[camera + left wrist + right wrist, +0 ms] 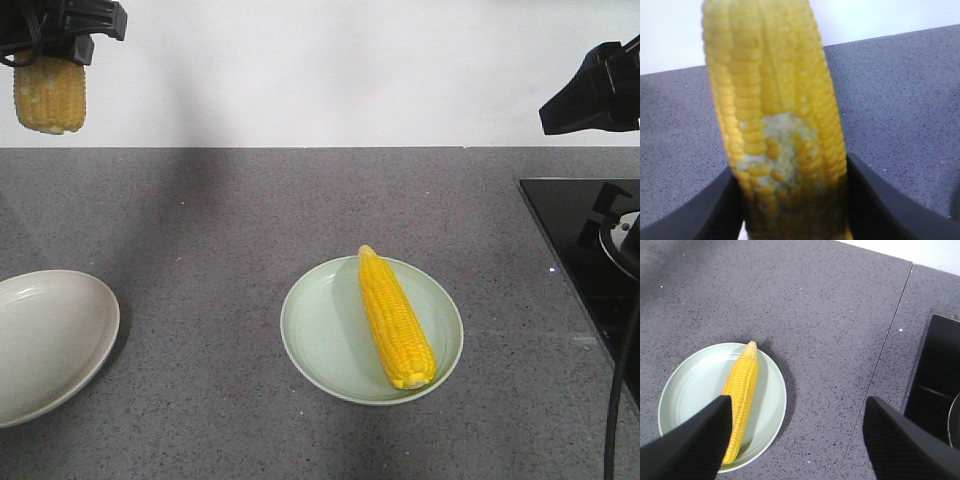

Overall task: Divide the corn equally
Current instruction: 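Lower the left gripper's cob onto the cream plate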

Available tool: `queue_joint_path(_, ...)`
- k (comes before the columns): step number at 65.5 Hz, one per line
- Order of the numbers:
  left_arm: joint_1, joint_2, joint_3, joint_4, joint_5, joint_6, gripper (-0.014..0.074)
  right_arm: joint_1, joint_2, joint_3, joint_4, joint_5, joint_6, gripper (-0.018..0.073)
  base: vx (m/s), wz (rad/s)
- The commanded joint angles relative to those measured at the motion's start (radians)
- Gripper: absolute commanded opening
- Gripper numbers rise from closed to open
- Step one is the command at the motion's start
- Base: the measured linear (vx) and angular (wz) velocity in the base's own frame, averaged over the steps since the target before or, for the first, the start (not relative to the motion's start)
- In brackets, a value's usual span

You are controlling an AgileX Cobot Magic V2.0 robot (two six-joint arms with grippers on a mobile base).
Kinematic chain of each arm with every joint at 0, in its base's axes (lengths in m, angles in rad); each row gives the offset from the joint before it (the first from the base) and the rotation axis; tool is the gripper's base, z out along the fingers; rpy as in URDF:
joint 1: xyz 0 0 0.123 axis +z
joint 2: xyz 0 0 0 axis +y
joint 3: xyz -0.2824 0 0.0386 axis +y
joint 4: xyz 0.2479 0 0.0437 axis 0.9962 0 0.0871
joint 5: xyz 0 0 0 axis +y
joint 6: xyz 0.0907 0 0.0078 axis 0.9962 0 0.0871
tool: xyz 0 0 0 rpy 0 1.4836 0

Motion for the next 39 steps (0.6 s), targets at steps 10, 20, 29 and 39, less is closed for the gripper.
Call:
queue_joint_path(10,0.001,-0.041,0.023,0.01,-0.025,-0.009,0.0111,-0.005,-0.03,-0.027,0.002,-0.045,0.0,0.0528,0.0,0.0)
queue_joint_path(20,0.001,-0.041,0.109,0.009,-0.025,0.005,0.0111,-0.005,-0.03,-0.027,-0.002,-0.045,0.0,0.0528,0.0,0.0)
queue_joint_path(29,0.001,-0.041,0.229,0.018,-0.025,0.033,0.0111,-0.005,-0.03,-0.027,-0.005,-0.045,0.0,0.0528,0.0,0.0)
queue_joint_path(39,0.021,-0.041,0.344,0.033,-0.025,0.044,0.0111,-0.005,-0.03,-0.027,-0.005,-0.045,0.0,0.0528,0.0,0.0)
